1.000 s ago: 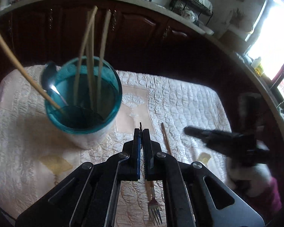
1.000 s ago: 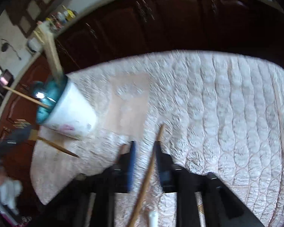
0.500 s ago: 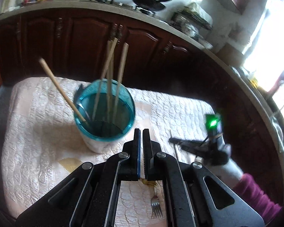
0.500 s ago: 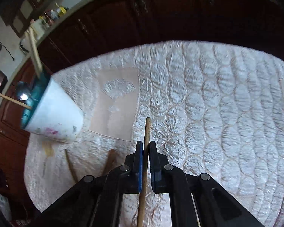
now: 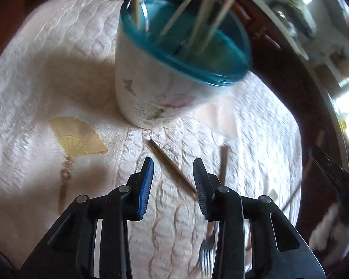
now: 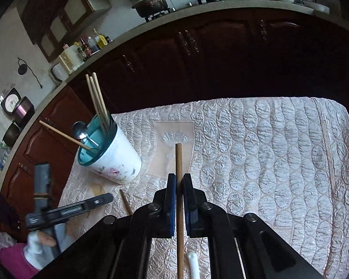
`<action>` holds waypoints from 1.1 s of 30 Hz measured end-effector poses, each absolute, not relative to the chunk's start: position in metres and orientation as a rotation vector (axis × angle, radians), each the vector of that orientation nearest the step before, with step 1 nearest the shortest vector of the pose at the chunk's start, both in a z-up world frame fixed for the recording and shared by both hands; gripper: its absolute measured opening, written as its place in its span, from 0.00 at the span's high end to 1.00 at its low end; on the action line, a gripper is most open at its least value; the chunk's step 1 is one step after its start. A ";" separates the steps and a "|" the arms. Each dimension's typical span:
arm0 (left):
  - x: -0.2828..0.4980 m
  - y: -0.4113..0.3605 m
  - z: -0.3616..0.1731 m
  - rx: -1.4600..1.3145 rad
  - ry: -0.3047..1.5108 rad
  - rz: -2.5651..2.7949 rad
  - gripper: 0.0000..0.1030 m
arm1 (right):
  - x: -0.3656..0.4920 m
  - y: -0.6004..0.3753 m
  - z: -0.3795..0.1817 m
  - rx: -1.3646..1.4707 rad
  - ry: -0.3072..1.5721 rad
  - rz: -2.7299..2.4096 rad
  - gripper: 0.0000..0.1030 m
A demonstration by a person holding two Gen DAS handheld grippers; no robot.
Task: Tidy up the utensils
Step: 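Lift both chopsticks and carry them toward the teal holder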
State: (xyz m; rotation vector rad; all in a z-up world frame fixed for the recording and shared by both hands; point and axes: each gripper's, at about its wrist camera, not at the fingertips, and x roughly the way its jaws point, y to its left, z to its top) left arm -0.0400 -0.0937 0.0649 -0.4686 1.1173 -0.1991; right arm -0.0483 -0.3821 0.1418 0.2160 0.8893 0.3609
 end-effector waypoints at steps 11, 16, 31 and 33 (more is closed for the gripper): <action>-0.014 -0.112 0.037 -0.469 1.146 -0.043 0.64 | -0.059 -0.388 0.156 0.213 0.862 0.397 0.95; -0.009 -0.113 0.033 -0.426 1.148 -0.043 0.88 | -0.064 -0.382 0.162 0.196 0.852 0.406 0.95; -0.064 -0.059 0.125 -0.434 0.989 -0.239 0.96 | -0.074 -0.352 0.215 0.154 0.743 0.468 0.95; -0.070 -0.056 0.146 -0.422 0.954 -0.251 0.96 | -0.073 -0.348 0.222 0.140 0.732 0.477 0.95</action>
